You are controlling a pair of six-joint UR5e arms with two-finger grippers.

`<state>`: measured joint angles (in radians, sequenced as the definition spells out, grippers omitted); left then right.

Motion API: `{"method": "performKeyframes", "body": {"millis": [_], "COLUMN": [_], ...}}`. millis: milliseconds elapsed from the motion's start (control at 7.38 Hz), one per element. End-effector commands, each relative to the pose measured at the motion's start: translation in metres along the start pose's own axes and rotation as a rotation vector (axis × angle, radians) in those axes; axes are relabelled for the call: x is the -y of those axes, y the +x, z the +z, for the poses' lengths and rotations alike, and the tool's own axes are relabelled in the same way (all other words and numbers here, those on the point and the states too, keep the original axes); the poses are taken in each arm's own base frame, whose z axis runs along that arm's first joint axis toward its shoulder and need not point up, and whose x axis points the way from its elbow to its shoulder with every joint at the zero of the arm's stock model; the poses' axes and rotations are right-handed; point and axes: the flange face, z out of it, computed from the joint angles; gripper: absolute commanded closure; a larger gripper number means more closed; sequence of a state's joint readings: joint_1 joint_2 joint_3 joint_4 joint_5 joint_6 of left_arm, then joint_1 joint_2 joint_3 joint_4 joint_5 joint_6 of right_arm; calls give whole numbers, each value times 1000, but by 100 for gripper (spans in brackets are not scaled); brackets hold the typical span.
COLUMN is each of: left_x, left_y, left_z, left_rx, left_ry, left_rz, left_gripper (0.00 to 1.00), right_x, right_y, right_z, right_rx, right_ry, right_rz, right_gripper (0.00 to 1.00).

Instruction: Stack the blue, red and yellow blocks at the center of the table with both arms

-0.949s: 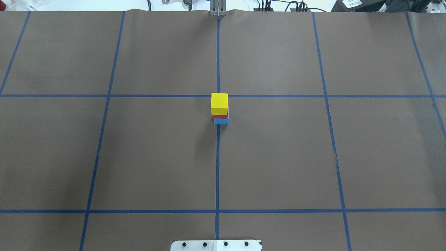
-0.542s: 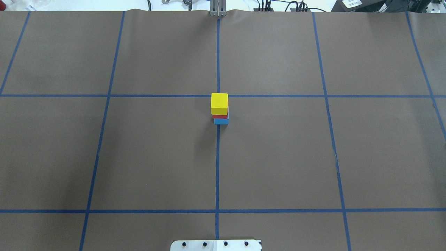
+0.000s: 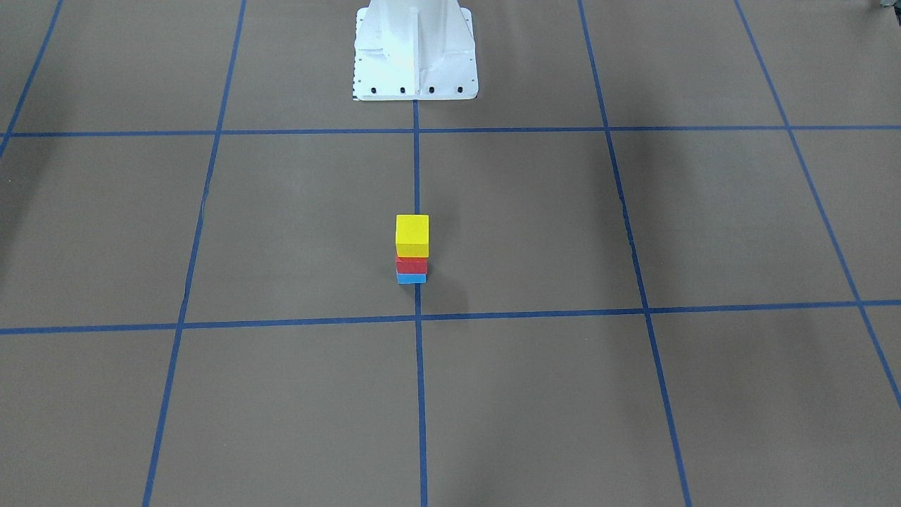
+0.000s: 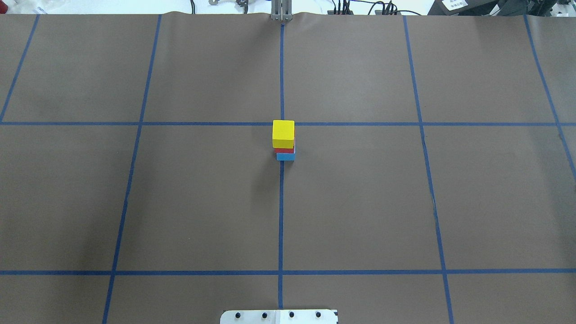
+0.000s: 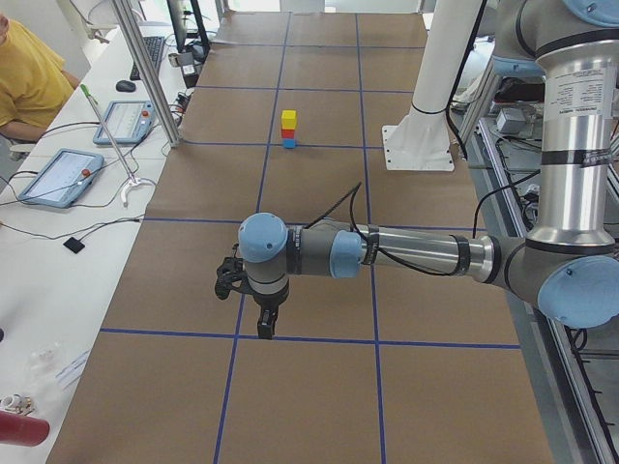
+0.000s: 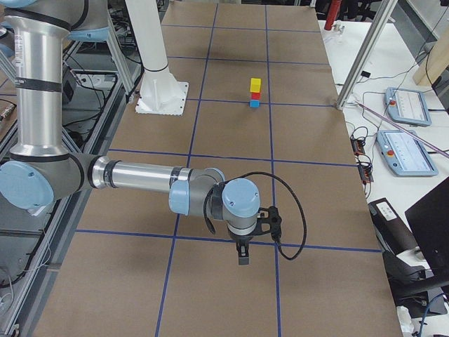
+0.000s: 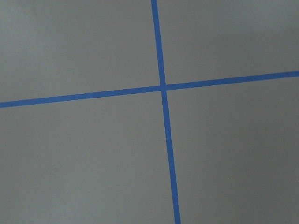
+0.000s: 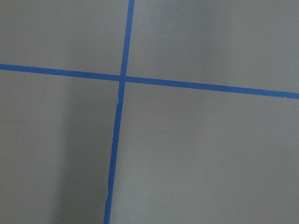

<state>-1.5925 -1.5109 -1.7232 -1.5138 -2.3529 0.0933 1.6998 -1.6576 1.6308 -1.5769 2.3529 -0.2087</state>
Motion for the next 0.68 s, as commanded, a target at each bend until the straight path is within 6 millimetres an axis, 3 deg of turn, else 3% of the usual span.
{"method": "performKeyframes", "body": {"millis": [0,542], "left_x": [-1,-5], "left_y": [-2,-4], "left_z": [2,4], "left_rx": [-1,2], "left_ry": [-5,-10], "left_rz": [-4,-9], "left_gripper": [0,0], "right_x": [0,2], "right_y": [0,-1], "right_z": [0,-1], "right_rx": [0,-1], "right_ry": [0,4], "right_rz": [0,-4], "right_gripper": [0,0]}}
